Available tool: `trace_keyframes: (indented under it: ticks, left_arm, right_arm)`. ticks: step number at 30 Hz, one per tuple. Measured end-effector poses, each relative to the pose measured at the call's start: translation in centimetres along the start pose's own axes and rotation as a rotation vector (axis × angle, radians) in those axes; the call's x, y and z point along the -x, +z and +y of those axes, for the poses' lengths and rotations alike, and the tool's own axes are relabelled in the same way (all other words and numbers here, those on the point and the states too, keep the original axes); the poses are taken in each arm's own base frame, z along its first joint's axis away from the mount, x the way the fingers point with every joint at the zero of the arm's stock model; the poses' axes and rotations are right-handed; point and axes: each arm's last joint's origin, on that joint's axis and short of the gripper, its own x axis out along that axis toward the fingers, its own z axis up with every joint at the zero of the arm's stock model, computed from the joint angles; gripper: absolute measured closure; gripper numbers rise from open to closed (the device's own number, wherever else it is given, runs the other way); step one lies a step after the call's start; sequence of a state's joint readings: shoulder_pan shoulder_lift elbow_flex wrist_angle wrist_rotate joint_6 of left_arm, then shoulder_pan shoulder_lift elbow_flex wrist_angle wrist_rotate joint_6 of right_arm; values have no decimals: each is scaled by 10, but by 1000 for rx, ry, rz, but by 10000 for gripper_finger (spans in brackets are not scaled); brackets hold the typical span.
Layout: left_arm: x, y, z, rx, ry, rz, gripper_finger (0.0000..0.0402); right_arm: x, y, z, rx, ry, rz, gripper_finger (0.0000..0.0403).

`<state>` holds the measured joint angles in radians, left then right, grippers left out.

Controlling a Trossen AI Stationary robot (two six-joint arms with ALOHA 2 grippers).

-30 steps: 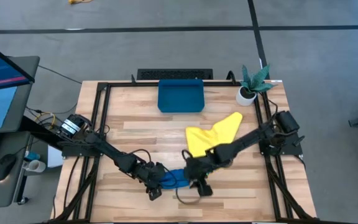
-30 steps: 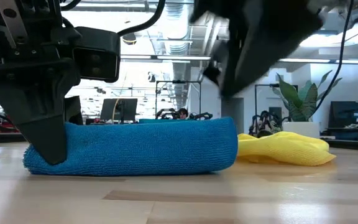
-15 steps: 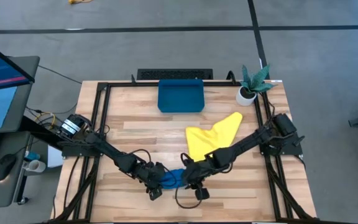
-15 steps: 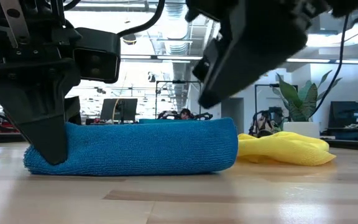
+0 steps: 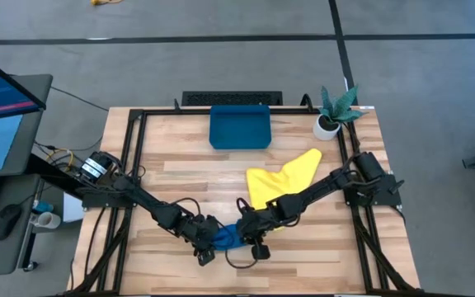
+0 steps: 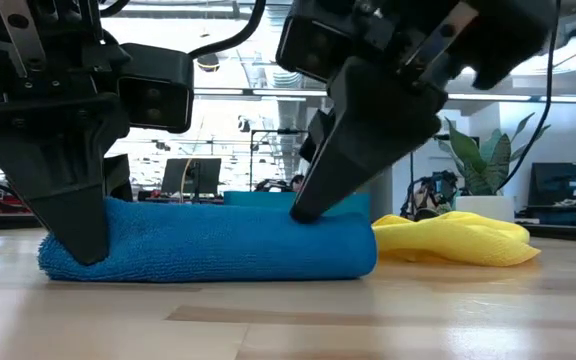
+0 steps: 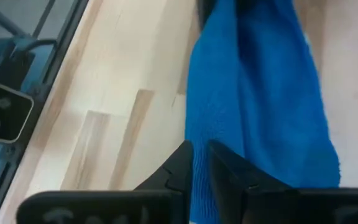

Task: Roll microfiber towels into tight, uniform cylinder then place into a basket
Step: Roll the blue towel

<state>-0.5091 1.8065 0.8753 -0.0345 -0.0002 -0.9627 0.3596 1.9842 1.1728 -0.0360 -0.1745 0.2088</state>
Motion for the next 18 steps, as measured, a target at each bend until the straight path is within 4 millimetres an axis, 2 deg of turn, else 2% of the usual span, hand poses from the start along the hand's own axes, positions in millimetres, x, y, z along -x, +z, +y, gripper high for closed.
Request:
trace_keyframes:
  ticks: [10,13,18]
  left_arm:
    - [0,0,0,-1,-2,2,361]
    - [0,0,0,-30,-10,12,345]
    - [0,0,-1,-33,-20,18,302]
  right_arm:
    - [-7,-5,-14,-57,-19,32,333]
    - [-15,-9,-19,-69,-20,48,333]
    - [-15,-9,-21,-87,-23,50,333]
